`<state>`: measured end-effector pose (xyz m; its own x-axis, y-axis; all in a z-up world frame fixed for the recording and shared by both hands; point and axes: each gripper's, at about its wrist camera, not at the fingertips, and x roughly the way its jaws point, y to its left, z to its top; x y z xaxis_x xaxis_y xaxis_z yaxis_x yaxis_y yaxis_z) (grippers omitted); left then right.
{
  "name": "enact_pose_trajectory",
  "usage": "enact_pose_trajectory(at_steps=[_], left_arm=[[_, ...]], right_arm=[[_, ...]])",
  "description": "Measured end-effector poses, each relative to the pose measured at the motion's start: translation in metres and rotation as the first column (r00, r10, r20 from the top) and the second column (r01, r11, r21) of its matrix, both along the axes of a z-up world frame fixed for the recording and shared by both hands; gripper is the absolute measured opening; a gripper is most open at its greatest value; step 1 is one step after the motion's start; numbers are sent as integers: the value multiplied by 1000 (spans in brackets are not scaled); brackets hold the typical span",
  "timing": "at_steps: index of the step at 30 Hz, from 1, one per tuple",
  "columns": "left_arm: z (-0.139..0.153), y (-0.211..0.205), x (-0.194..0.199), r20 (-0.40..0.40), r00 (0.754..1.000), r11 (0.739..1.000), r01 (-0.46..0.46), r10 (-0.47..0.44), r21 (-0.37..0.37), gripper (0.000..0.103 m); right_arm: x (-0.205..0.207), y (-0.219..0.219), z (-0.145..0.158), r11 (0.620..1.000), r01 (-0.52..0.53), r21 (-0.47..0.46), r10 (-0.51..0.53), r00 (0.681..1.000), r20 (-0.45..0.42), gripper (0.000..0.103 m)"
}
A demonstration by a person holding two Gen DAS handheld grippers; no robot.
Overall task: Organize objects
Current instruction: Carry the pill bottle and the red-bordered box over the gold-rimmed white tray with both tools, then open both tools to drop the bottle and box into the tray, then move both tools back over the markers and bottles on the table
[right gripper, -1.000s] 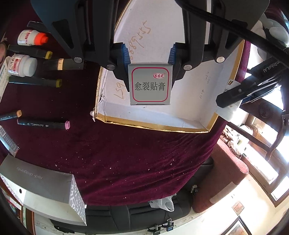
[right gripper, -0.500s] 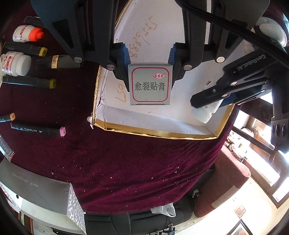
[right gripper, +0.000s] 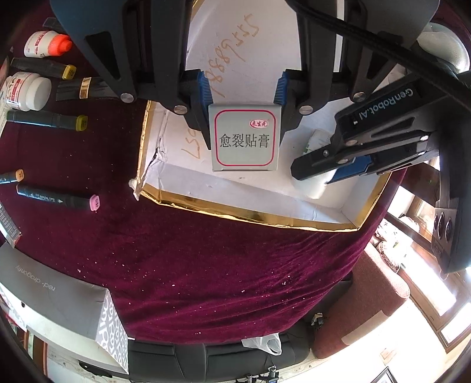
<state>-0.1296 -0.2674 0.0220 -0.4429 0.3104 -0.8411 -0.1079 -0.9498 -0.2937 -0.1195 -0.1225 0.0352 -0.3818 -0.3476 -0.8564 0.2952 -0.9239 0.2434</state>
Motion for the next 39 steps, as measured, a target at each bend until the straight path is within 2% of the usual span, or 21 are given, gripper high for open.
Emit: enact_pose_trajectory(at_steps=[6, 10, 11, 12, 13, 15, 16, 20, 23, 26, 30, 34, 38, 39], left_arm=[[2, -5, 0, 5, 1000, 1000, -25, 25, 19, 30], [14, -13, 8, 8, 999, 997, -38, 38, 70, 45], [19, -16, 11, 5, 999, 996, -45, 45, 77, 45], [25, -20, 14, 0, 999, 996, -52, 53, 78, 45], [31, -24, 18, -7, 998, 995, -58, 59, 80, 46], [46, -34, 27, -31, 997, 993, -71, 74, 96, 50], [53, -40, 34, -43, 995, 991, -84, 89, 108, 54], [84, -63, 61, -104, 983, 978, -134, 151, 161, 56], [103, -75, 83, -158, 968, 972, -165, 192, 169, 61], [118, -77, 107, -207, 956, 972, -178, 207, 150, 61], [130, -69, 130, -241, 949, 974, -167, 202, 156, 61], [137, -43, 148, -252, 953, 977, -126, 167, 169, 62], [131, 10, 162, -237, 968, 984, -38, 79, 173, 62], [128, 23, 166, -231, 972, 984, -11, 52, 175, 62]], right_arm=[[0, -5, -1, 1000, -9, 22, 9, 1000, -5, 32], [0, -5, -1, 999, 2, 36, -2, 1000, -16, 33], [-1, -5, -1, 999, 5, 37, -4, 1000, -18, 33], [-1, -4, -1, 999, 8, 39, -7, 1000, -21, 35], [-1, -3, 0, 999, 13, 42, -12, 1000, -25, 42], [-1, -1, 2, 999, 14, 30, -13, 1000, -28, 53], [0, 0, 4, 1000, 12, 15, -12, 999, -31, 54], [5, 6, 18, 999, 14, -31, -16, 998, -54, 54], [11, 11, 32, 999, 12, -48, -16, 997, -81, 54], [24, 20, 50, 998, 16, -59, -23, 992, -123, 55], [51, 44, 75, 998, 35, -61, -46, 980, -196, 61], [83, 76, 97, 997, 75, -32, -81, 954, -288, 65], [122, 116, 120, 989, 149, 5, -135, 906, -400, 71], [133, 127, 124, 984, 177, 10, -155, 888, -432, 78]])
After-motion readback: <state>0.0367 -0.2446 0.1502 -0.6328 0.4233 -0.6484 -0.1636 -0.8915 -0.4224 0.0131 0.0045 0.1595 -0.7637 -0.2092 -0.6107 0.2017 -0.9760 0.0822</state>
